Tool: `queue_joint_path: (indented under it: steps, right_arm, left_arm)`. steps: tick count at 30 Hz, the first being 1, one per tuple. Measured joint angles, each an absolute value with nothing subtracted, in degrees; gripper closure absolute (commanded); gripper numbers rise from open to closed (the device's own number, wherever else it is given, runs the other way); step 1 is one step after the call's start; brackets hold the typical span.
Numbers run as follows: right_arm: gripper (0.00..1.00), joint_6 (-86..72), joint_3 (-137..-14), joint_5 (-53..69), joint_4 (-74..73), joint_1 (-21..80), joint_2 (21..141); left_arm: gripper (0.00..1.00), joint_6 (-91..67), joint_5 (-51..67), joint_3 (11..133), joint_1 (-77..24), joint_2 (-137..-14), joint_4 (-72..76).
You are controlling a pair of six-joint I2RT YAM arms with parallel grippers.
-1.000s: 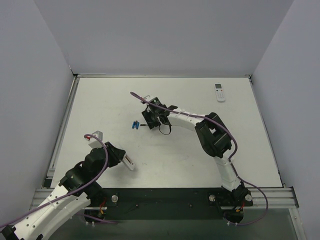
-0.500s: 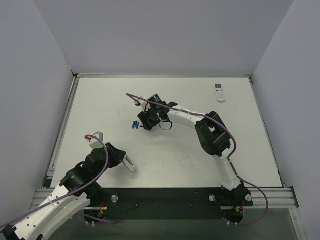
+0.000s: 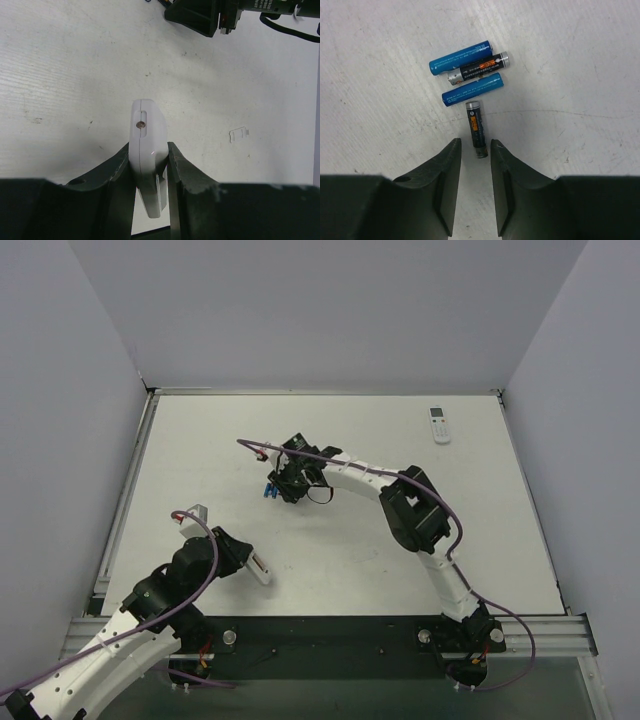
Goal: Load the batteries into the remote control
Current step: Pick up the battery from the center of the board, then load the battery into the remote control.
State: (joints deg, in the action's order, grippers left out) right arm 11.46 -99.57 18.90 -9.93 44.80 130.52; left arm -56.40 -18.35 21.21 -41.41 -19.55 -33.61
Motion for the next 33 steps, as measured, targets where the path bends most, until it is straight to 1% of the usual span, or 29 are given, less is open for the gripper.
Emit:
queue_joint_path:
  steps: [1,7,10,11,16,24,29,33]
  right_arm:
    - [0.77,11.8,-99.6,18.5,-9.9,44.9,130.5]
    - [0.93,13.1,-99.4,15.5,-9.8,45.9,130.5]
    - [0.99,13.3,-96.4,14.0,-8.6,46.2,128.7]
    - [1.00,13.4,-95.1,13.5,-8.4,46.3,127.9]
    - [1.00,11.5,-85.6,11.5,-7.6,46.9,121.4]
    - [1.00,2.7,-70.2,10.0,-8.7,47.6,106.8]
    - [1.00,-2.5,-65.2,10.4,-8.8,49.7,94.1]
    - [1.00,-3.9,-63.8,10.9,-9.7,53.2,85.5]
  left_arm:
    - [1.00,-56.4,-18.2,21.2,-41.4,-19.6,-33.6]
    - [1.00,-56.6,-17.8,20.8,-41.4,-19.1,-33.5]
    - [1.00,-56.6,-17.5,19.9,-41.4,-18.5,-32.8]
    - [1.00,-56.7,-17.3,19.3,-41.4,-18.2,-32.3]
    - [1.00,-57.0,-14.8,15.1,-41.4,-16.6,-27.0]
    - [1.00,-58.1,-8.8,4.6,-41.4,-11.9,-10.7]
    - [1.00,-58.1,-6.0,2.2,-41.4,-9.7,-1.8]
    - [1.00,-58.2,-4.4,2.1,-41.4,-8.1,4.7]
